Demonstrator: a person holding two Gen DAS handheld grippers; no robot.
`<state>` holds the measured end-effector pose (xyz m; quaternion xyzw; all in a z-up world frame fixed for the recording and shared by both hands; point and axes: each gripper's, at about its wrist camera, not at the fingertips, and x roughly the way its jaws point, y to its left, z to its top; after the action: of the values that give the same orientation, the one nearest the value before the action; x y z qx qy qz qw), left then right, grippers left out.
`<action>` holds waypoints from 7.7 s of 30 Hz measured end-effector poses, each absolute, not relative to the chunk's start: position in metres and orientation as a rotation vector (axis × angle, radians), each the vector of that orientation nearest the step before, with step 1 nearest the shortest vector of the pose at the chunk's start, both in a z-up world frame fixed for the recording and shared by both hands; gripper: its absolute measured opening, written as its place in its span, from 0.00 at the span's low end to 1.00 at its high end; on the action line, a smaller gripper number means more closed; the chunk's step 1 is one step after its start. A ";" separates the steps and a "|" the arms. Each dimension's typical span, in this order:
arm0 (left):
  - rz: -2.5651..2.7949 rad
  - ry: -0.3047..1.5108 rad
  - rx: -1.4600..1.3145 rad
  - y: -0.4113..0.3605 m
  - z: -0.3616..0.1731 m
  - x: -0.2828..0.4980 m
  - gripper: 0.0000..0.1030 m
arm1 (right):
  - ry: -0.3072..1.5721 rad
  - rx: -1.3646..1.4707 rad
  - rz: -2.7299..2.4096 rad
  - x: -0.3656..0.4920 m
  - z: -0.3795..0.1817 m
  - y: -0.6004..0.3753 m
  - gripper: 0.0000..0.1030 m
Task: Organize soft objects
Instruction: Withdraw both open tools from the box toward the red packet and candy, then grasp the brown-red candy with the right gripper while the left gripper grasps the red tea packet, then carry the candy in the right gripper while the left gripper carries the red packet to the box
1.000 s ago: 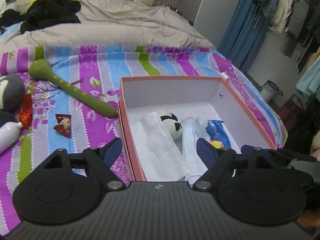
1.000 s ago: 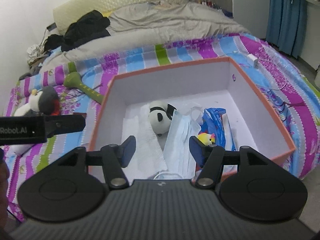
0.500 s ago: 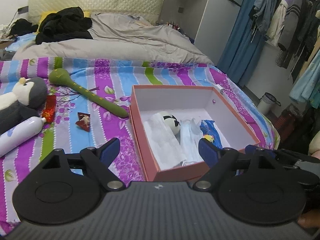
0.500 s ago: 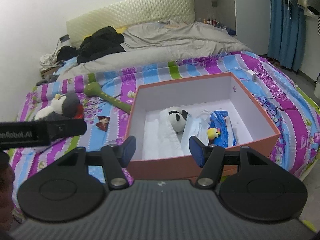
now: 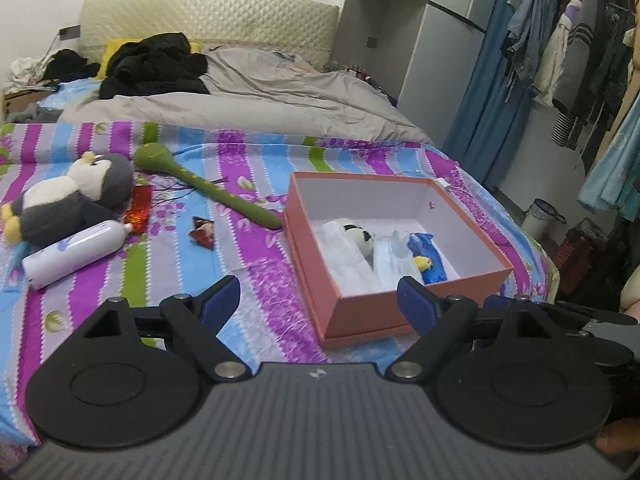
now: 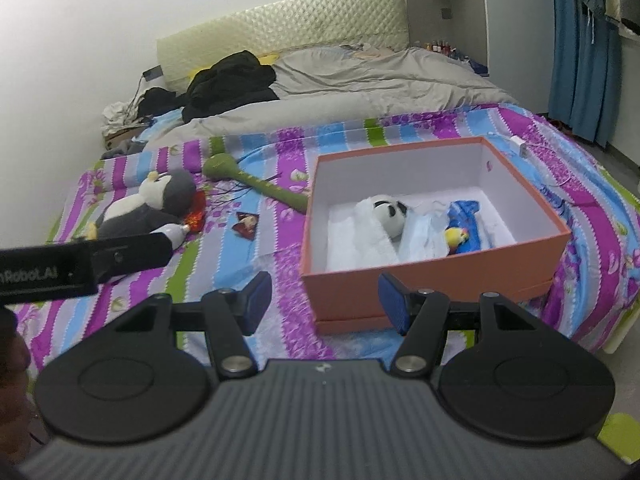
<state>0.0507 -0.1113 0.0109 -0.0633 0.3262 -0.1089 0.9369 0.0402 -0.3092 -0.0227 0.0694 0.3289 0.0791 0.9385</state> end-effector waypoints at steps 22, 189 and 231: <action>-0.005 0.663 -0.191 -0.022 0.002 -0.015 0.88 | 0.692 0.074 0.367 0.021 -0.030 -0.230 0.60; -0.242 0.759 -0.099 -0.135 -0.034 0.126 0.57 | 0.687 0.147 0.170 0.084 -0.025 -0.310 0.35; -0.342 0.982 -0.042 -0.270 -0.135 0.341 0.57 | 0.870 0.189 0.013 0.258 -0.121 -0.436 0.35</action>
<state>0.3409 -0.2699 -0.1352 -0.0201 0.4693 -0.1634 0.8676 0.2583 -0.4356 -0.1214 0.0916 0.4209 0.0064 0.9024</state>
